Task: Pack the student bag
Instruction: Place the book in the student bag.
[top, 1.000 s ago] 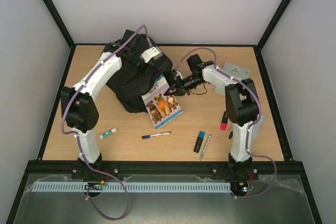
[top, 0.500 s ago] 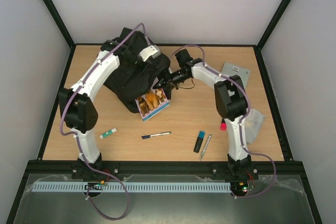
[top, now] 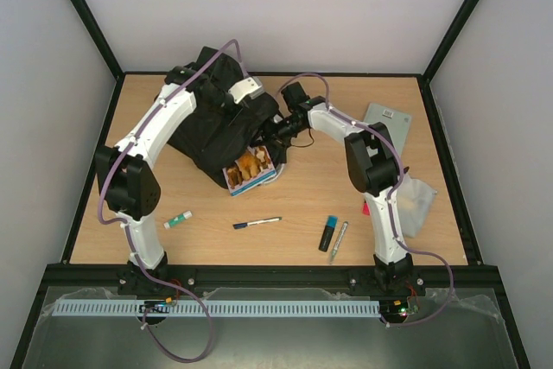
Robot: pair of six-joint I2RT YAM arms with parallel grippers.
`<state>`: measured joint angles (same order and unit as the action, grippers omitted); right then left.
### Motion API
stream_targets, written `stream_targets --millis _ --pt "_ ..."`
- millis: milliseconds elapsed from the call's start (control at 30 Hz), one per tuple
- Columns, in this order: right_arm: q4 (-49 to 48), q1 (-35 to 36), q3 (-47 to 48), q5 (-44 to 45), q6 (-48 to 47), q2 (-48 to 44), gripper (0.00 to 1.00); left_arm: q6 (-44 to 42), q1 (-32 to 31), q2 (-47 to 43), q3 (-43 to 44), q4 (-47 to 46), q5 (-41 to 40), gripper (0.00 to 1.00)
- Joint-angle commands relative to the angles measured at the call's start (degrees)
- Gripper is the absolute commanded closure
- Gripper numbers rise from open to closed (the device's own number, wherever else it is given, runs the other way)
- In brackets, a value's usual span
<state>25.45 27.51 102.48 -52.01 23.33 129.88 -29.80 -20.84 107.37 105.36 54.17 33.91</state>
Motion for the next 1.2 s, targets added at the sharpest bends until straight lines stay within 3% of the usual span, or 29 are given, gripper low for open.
stream_targets --millis 0,267,533,733,900,1167 --pt "6.6 -0.1 -0.1 7.3 -5.8 -2.3 0.61 -1.2 0.7 -2.9 -0.5 0.6 3.2 0.98" --pt "10.2 -1.1 -7.0 13.5 -15.3 -11.2 0.44 1.1 2.2 -1.8 -1.6 -0.5 5.4 0.98" --pt "11.7 -0.9 -17.2 17.8 -29.7 -23.5 0.45 1.9 3.4 -0.4 -1.5 -0.7 9.5 0.98" --pt "12.4 0.9 -24.1 19.4 -52.0 -32.2 0.46 -1.0 3.4 0.0 -1.3 2.2 13.3 0.98" --pt "11.8 4.8 -27.5 24.1 -65.8 -35.9 0.42 -3.2 3.4 1.3 -1.3 5.1 15.1 0.97" --pt "4.9 13.7 -31.6 32.9 -76.0 -36.5 0.29 -8.0 2.8 5.1 1.3 13.2 17.0 0.97"
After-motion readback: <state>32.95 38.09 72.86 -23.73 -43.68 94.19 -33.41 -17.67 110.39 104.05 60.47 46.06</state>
